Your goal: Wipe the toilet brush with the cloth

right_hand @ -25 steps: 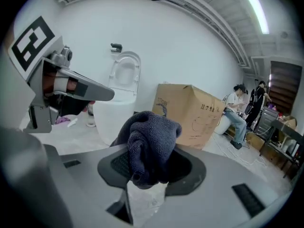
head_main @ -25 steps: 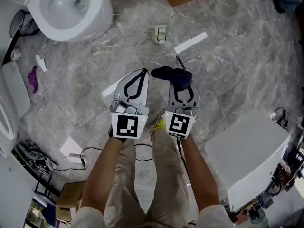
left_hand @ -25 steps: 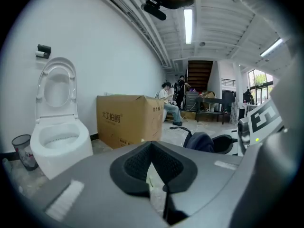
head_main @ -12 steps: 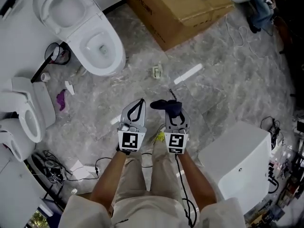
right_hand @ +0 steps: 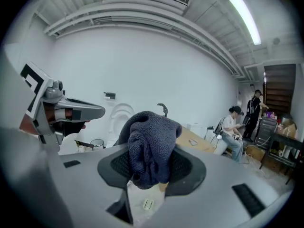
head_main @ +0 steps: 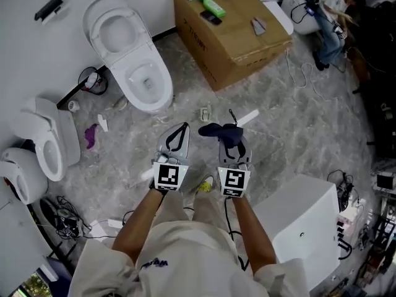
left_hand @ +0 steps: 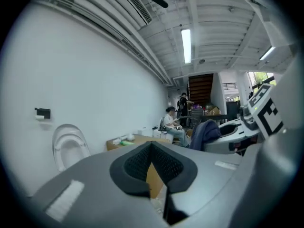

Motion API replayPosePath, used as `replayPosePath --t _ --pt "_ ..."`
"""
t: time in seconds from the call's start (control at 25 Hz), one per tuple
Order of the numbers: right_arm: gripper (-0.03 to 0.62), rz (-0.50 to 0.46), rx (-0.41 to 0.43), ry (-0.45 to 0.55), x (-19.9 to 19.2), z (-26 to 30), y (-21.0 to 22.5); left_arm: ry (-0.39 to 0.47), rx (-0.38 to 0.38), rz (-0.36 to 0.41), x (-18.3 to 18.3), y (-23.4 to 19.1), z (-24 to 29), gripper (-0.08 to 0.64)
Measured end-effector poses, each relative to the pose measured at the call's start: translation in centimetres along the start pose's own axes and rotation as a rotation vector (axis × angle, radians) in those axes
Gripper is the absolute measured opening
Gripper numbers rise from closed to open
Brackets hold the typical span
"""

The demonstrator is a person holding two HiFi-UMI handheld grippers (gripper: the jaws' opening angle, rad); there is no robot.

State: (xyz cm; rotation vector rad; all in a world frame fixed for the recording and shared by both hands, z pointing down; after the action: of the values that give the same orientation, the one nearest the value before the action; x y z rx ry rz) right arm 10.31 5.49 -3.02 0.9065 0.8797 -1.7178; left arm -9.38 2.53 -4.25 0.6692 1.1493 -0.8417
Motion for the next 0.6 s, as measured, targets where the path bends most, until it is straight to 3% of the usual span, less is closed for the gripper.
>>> replayPosePath --t 0.32,0.52,0.6 --pt "0.160 0.009 -0.021 0.075 6.1 -3.5 1.1 0.018 0.049 -0.037 4.3 -2.4 -3.3 0.002" --pt "0.160 -0.004 0.009 0.069 9.2 -6.5 1.8 0.022 -0.008 -0.101 7.9 -0.4 -5.9 0.002" --pt "0.160 -0.025 0.018 0.082 10.2 -7.7 2.4 0.060 -0.049 -0.116 9.8 0.5 -6.7 0.002"
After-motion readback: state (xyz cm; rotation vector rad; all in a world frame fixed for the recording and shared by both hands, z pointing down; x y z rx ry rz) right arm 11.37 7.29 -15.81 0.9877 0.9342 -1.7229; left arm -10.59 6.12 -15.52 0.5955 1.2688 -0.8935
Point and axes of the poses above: the fingertips, and each gripper's own axes: z forward along the fingers, y to its right, x out of its top, the point moved 9 cm from there along -z, backward along the fingers, and after that the axes turned 6 degrees about -y, right-handed, at the moved point
